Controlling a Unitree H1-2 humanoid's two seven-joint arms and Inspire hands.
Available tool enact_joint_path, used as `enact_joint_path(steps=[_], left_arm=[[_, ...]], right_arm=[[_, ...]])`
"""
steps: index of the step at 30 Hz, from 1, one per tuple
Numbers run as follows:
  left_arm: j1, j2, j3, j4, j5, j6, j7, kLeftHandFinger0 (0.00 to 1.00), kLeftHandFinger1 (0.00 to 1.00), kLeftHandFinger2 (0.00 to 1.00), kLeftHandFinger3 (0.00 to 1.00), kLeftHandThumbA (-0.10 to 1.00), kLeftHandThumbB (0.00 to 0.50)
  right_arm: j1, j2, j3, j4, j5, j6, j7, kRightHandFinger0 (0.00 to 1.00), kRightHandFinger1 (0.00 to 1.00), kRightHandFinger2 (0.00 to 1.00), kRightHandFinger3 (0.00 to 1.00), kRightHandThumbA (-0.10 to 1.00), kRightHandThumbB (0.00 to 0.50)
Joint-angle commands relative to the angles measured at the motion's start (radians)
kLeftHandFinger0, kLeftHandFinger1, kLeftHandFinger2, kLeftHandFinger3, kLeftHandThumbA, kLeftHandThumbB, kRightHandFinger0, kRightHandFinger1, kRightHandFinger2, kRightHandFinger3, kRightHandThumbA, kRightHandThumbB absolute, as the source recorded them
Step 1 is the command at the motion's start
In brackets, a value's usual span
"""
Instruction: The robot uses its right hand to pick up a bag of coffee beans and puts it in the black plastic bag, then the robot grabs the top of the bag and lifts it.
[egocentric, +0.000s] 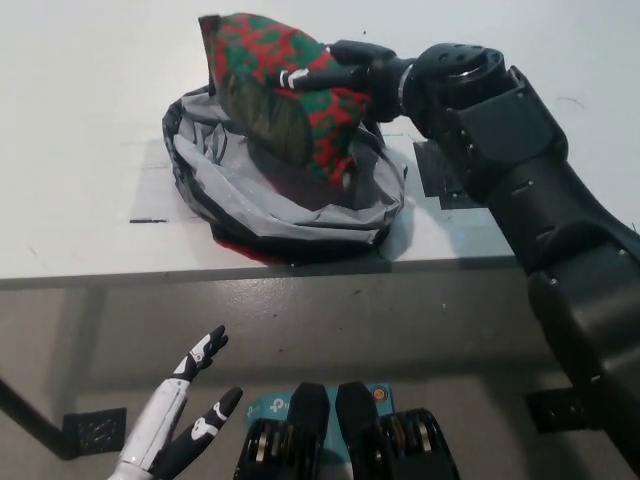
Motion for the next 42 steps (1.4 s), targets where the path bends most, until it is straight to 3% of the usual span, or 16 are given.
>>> enact_joint_path(steps=[1, 3, 6, 11, 19, 23, 27, 34, 36, 37, 38, 39, 40, 42], left_arm=[[-0.009, 0.013, -0.002, -0.019, 0.002, -0.013, -0.007, 1.0, 1.0, 1.0, 1.0, 0.9, 0.14], [-0.011, 0.012, -0.001, -0.013, -0.004, -0.018, -0.008, 1.0, 1.0, 1.0, 1.0, 0.9, 0.145], [-0.017, 0.013, -0.003, -0.01, -0.004, -0.017, -0.011, 1.0, 1.0, 1.0, 1.0, 0.9, 0.146], [-0.021, 0.016, -0.004, -0.017, 0.0, -0.003, -0.016, 1.0, 1.0, 1.0, 1.0, 0.92, 0.162], [-0.032, 0.02, -0.008, -0.013, 0.004, 0.0, -0.02, 1.0, 1.0, 1.0, 1.0, 0.92, 0.163], [-0.033, 0.022, -0.012, -0.015, 0.0, 0.009, -0.025, 1.0, 1.0, 1.0, 1.0, 0.94, 0.179], [-0.041, 0.023, -0.013, -0.015, -0.006, 0.008, -0.03, 1.0, 1.0, 1.0, 1.0, 0.93, 0.165], [-0.05, 0.025, -0.015, -0.017, -0.012, 0.017, -0.041, 1.0, 1.0, 1.0, 1.0, 0.93, 0.178], [-0.053, 0.027, -0.015, -0.015, -0.013, 0.017, -0.045, 1.0, 1.0, 1.0, 1.0, 0.93, 0.172], [-0.054, 0.027, -0.015, -0.017, -0.006, 0.02, -0.045, 1.0, 1.0, 1.0, 1.0, 0.93, 0.174], [-0.054, 0.027, -0.015, -0.017, -0.006, 0.02, -0.045, 1.0, 1.0, 1.0, 1.0, 0.93, 0.174], [-0.054, 0.028, -0.016, -0.019, -0.002, 0.023, -0.046, 1.0, 1.0, 1.0, 1.0, 0.93, 0.181], [-0.055, 0.029, -0.017, -0.019, -0.001, 0.025, -0.047, 1.0, 1.0, 1.0, 1.0, 0.93, 0.182], [-0.058, 0.031, -0.018, -0.018, 0.0, 0.024, -0.049, 1.0, 1.0, 1.0, 1.0, 0.93, 0.184]], right_arm=[[-0.1, -0.028, 0.049, -0.059, -0.076, -0.109, 0.041, 0.09, 0.57, 0.95, 1.0, -0.1, 0.176], [-0.104, -0.03, 0.07, -0.072, -0.092, -0.108, 0.048, 0.08, 0.54, 0.93, 1.0, -0.1, 0.191], [-0.103, -0.034, 0.114, -0.085, -0.131, -0.149, 0.062, 0.2, 0.64, 0.95, 0.95, -0.1, 0.194], [-0.1, -0.035, 0.137, -0.09, -0.152, -0.186, 0.073, 0.24, 0.67, 0.95, 0.95, -0.1, 0.193], [-0.089, -0.042, 0.142, -0.094, -0.178, -0.226, 0.083, 0.24, 0.67, 0.93, 0.92, -0.1, 0.197], [-0.082, -0.045, 0.153, -0.091, -0.199, -0.262, 0.089, 0.22, 0.59, 0.82, 0.85, -0.1, 0.203], [-0.08, -0.044, 0.142, -0.065, -0.198, -0.303, 0.093, 0.23, 0.59, 0.78, 0.81, -0.1, 0.21], [-0.066, -0.058, 0.122, -0.095, -0.194, -0.262, 0.083, 0.24, 0.6, 0.79, 0.83, -0.1, 0.201], [-0.064, -0.057, 0.098, -0.104, -0.174, -0.217, 0.078, 0.23, 0.59, 0.75, 0.76, -0.06, 0.202], [-0.058, -0.054, 0.073, -0.115, -0.159, -0.174, 0.054, 0.38, 0.74, 0.98, 1.0, 0.15, 0.202], [-0.058, -0.054, 0.073, -0.115, -0.159, -0.174, 0.054, 0.38, 0.74, 0.98, 1.0, 0.15, 0.202], [-0.051, -0.054, 0.065, -0.126, -0.169, -0.153, 0.032, 0.64, 0.89, 1.0, 1.0, 0.29, 0.208], [-0.046, -0.06, 0.084, -0.137, -0.199, -0.16, 0.019, 0.82, 1.0, 1.0, 1.0, 0.35, 0.237], [-0.034, -0.075, 0.134, -0.164, -0.273, -0.176, -0.005, 1.0, 1.0, 1.0, 1.0, 0.43, 0.248]])
